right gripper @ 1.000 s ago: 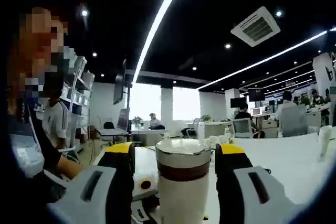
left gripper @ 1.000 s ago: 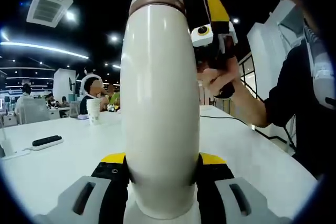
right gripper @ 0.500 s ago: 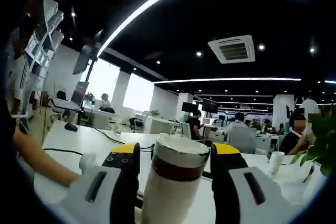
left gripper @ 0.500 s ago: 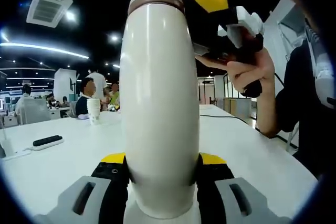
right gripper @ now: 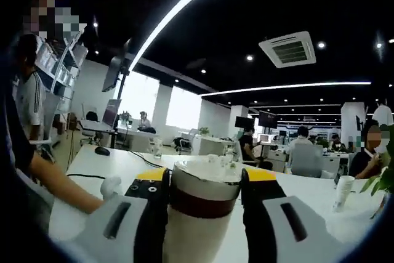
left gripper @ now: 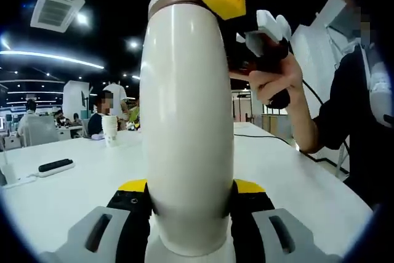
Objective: Grasp the water cup twist off the cup lid place the cup lid on the table
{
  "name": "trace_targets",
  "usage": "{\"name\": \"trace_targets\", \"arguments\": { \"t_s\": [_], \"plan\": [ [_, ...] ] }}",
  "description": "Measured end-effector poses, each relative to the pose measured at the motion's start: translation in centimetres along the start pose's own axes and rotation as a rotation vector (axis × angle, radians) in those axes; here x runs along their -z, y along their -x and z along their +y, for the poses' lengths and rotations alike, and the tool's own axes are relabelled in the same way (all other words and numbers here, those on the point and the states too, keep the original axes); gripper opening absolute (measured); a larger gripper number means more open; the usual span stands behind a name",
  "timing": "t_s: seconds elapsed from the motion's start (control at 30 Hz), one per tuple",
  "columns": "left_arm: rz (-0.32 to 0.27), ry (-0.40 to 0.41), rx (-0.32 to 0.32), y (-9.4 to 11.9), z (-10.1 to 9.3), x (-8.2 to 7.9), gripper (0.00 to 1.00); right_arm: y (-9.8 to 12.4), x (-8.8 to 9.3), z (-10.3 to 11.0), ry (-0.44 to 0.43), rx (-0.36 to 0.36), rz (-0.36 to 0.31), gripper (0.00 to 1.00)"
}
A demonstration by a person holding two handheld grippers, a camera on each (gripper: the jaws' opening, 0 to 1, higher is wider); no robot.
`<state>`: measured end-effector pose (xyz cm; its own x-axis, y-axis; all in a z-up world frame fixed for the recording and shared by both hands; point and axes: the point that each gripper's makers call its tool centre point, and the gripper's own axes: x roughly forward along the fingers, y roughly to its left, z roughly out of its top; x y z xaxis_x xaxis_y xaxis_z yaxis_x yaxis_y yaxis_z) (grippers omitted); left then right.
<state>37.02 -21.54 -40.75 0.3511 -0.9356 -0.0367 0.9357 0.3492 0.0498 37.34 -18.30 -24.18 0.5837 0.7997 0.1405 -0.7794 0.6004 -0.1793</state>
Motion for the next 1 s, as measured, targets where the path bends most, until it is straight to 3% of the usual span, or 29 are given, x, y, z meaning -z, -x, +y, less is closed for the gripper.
{"name": "trace_targets", "arguments": {
  "t_s": [0.17,0.37,0.57,0.7,0.8,0.87,0.9,1.0],
  "plan": [
    [0.0,0.001,0.0,0.0,0.0,0.0,0.52,-0.1,0.1,0.6,-0.042,-0.225,-0.02,0.49],
    [0.001,0.0,0.0,0.0,-0.2,0.0,0.52,0.0,0.1,1.2,-0.057,-0.431,-0.038,0.49],
    [0.001,0.0,0.0,-0.1,-0.4,0.0,0.52,-0.1,0.3,1.4,-0.068,-0.507,-0.061,0.49],
    [0.0,0.001,0.004,-0.1,-0.5,0.0,0.52,-0.2,0.8,1.3,-0.143,-0.453,-0.027,0.49],
    [0.0,-0.001,0.005,-0.1,-0.3,0.0,0.52,-0.1,0.9,1.1,-0.15,-0.369,-0.018,0.62],
    [0.001,0.0,0.004,-0.1,-0.3,0.0,0.51,0.5,0.2,1.0,-0.149,-0.257,-0.041,0.68],
    [0.001,0.001,0.004,-0.1,-0.3,0.0,0.52,0.6,-0.1,1.1,-0.15,-0.232,-0.047,0.68],
    [0.002,0.0,0.004,-0.2,-0.2,0.0,0.52,1.4,-1.0,0.8,-0.102,-0.038,-0.041,0.68]
  ]
}}
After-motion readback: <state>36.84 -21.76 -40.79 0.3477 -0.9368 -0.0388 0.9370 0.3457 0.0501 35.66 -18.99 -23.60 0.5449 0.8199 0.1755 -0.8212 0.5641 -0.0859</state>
